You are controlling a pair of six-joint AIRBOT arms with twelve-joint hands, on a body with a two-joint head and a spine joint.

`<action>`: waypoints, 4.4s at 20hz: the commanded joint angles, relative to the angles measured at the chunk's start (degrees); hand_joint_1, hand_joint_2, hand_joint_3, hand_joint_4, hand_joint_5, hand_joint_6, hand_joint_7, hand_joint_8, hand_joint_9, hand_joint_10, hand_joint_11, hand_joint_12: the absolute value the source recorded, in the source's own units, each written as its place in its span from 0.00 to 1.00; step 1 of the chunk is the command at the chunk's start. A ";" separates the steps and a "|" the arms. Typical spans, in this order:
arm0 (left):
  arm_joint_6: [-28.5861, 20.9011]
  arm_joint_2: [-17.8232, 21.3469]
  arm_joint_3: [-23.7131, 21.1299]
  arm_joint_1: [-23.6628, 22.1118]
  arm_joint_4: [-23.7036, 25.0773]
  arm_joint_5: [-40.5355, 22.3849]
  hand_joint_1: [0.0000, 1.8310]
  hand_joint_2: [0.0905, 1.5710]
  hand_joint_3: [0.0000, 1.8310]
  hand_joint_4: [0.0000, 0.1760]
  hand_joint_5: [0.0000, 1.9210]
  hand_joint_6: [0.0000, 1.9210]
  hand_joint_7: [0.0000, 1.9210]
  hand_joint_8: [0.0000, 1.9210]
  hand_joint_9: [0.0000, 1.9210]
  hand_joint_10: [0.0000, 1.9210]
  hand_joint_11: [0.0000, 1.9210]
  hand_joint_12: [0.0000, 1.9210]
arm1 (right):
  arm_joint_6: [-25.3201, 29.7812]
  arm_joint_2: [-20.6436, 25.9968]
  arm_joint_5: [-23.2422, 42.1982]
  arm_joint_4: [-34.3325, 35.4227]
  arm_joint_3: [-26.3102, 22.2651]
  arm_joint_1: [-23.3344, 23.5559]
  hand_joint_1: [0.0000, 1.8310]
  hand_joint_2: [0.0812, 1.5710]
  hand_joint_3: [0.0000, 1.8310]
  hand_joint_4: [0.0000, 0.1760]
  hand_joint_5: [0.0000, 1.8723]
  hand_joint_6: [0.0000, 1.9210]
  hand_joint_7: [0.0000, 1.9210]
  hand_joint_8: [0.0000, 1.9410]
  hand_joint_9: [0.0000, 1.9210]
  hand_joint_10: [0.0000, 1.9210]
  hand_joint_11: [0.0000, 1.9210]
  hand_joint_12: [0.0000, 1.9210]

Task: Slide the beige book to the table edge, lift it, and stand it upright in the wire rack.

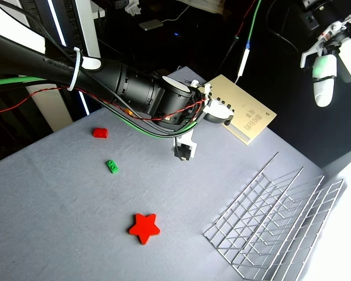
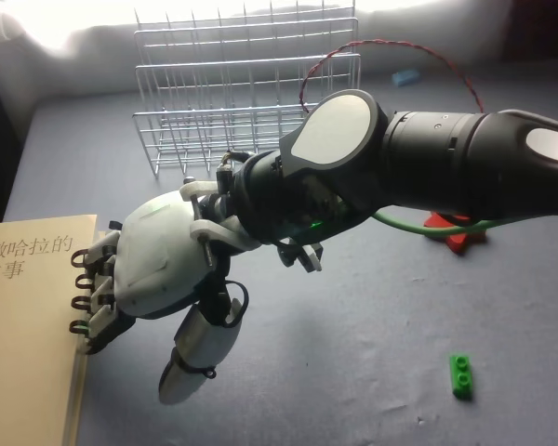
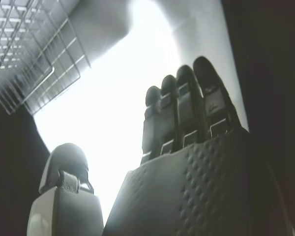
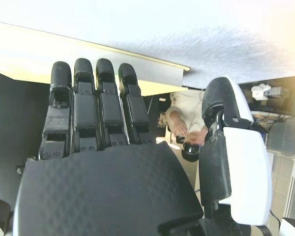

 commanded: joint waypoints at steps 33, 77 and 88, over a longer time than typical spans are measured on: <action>15.83 4.08 1.50 4.10 -1.35 7.90 0.36 0.62 0.00 0.00 0.11 0.00 0.13 0.00 0.12 0.00 0.00 0.35 | -0.12 31.01 0.82 2.76 -24.47 5.35 0.13 0.70 0.00 0.00 0.16 0.00 0.16 0.00 0.16 0.00 0.00 0.41; -9.09 1.28 -2.75 25.37 -54.45 29.02 0.44 0.64 0.00 0.00 0.14 0.00 0.15 0.00 0.16 0.00 0.00 0.43 | 2.00 43.62 13.25 1.99 -31.52 11.65 0.13 0.71 0.00 0.00 0.14 0.00 0.14 0.00 0.14 0.00 0.00 0.36; -15.34 -1.07 -3.16 26.98 -54.44 30.27 0.41 0.64 0.00 0.00 0.14 0.00 0.15 0.00 0.16 0.00 0.00 0.46 | 2.12 43.62 13.57 2.16 -31.53 11.88 0.12 0.70 0.00 0.00 0.15 0.00 0.15 0.00 0.14 0.00 0.00 0.36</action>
